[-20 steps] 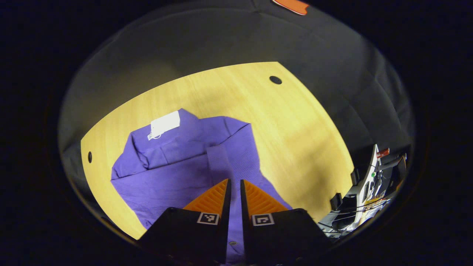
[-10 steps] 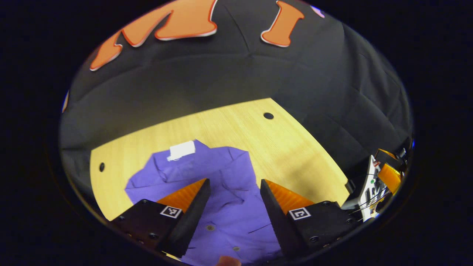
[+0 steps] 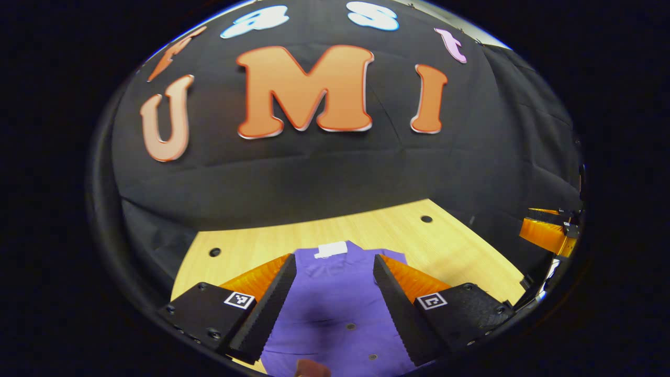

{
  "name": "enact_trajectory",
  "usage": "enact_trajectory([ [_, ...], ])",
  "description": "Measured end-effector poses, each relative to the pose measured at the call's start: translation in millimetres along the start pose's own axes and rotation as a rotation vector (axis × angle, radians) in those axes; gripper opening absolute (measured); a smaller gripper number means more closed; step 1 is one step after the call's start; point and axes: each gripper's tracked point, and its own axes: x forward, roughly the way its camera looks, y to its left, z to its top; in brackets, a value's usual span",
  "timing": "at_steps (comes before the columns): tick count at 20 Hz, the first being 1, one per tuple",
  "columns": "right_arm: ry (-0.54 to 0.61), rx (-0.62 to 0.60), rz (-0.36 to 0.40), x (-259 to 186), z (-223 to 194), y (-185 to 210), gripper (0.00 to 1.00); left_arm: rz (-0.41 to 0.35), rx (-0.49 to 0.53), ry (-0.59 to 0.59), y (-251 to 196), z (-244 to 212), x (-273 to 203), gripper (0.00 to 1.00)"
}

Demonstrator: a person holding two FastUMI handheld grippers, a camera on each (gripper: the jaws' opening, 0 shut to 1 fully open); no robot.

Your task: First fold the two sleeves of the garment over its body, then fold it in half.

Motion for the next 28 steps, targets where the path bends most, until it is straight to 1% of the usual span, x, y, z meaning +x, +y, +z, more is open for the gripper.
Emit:
enact_trajectory([
  [4,-0.037,-0.037,0.017,-2,-6,18,0.95,0.091,-0.030,-0.153,32,18,-61,0.96],
  [6,-0.061,-0.068,0.027,-7,-8,27,0.95,0.113,-0.049,-0.232,45,24,-82,0.96],
  [8,-0.091,-0.103,0.035,-13,-9,34,0.95,0.152,-0.018,-0.309,62,28,-104,0.96],
  [9,-0.089,-0.121,0.036,-15,-13,37,0.95,0.179,0.003,-0.315,69,23,-114,0.95],
  [12,0.006,-0.142,0.037,-21,-44,36,0.94,0.188,0.025,-0.255,77,-5,-128,0.95],
  [19,0.256,-0.134,0.001,-41,-126,22,0.95,0.221,0.014,-0.023,110,-94,-140,0.95],
  [24,0.435,-0.105,0.009,-57,-182,24,0.95,0.209,0.015,0.177,118,-159,-149,0.95],
  [28,0.597,-0.068,-0.014,-76,-228,17,0.95,0.179,-0.003,0.359,117,-219,-157,0.95],
])
